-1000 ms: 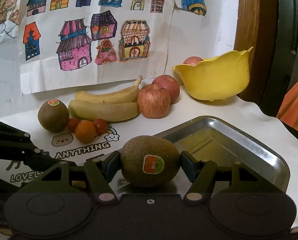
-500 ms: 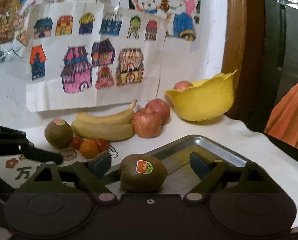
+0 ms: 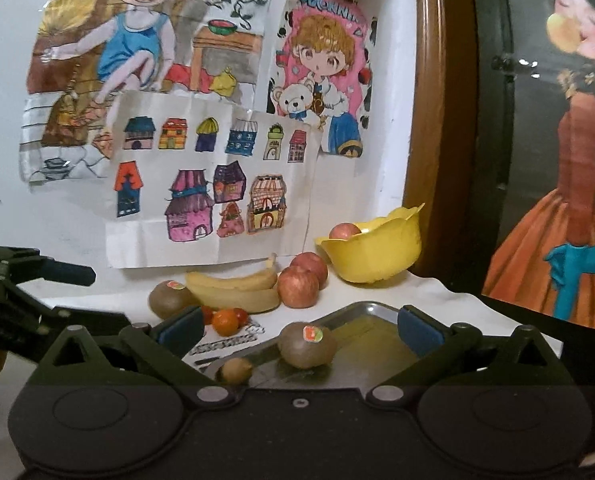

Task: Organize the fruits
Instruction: 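Carry both kiwis over the metal tray and open both tools to release them, then lift both open tools away from the tray toward the fruit pile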

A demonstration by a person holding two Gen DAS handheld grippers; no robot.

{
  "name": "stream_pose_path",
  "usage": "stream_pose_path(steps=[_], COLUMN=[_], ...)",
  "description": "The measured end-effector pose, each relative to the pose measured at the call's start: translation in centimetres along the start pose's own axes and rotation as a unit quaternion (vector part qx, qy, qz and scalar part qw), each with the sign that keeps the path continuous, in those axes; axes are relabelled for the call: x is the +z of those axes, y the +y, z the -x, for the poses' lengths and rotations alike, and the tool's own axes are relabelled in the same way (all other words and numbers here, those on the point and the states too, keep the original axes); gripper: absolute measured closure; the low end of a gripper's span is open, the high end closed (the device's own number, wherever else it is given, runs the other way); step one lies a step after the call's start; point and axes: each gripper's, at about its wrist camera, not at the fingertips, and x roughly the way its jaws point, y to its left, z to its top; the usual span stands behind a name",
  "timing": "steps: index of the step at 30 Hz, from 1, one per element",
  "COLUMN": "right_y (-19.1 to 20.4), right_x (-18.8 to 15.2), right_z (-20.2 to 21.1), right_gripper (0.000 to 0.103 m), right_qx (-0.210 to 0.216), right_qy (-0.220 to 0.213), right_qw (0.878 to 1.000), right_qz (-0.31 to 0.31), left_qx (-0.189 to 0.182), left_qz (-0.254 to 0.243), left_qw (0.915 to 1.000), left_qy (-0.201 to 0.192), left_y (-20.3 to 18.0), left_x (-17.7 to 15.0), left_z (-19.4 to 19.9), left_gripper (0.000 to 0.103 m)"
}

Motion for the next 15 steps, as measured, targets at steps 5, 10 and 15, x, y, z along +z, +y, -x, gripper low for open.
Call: stream_pose_path(steps=[5,10,15], right_y=[3.0,5.9,8.2], right_x=[-1.0,-2.4,-3.6], right_z=[2.5,3.6,3.9], right_gripper=[0.001,0.001,0.001], right_qx=[-0.005,0.015,0.000], right_qy=[0.032,0.078,0.108], right_qw=[0.999,0.997,0.994], right_qz=[0.002,0.002,0.006], left_qx=[0.017,0.033,0.041], left_qz=[0.011,0.020,0.027], left_qw=[0.9998,0.9989,0.9981], left_qy=[0.008,0.027,0.038], left_y=[1.1,2.4,3.6], left_x=[-1.3,-2.6,-3.7], left_z=[2.2,3.6,4.6], left_gripper=[0.000,0.000,0.000])
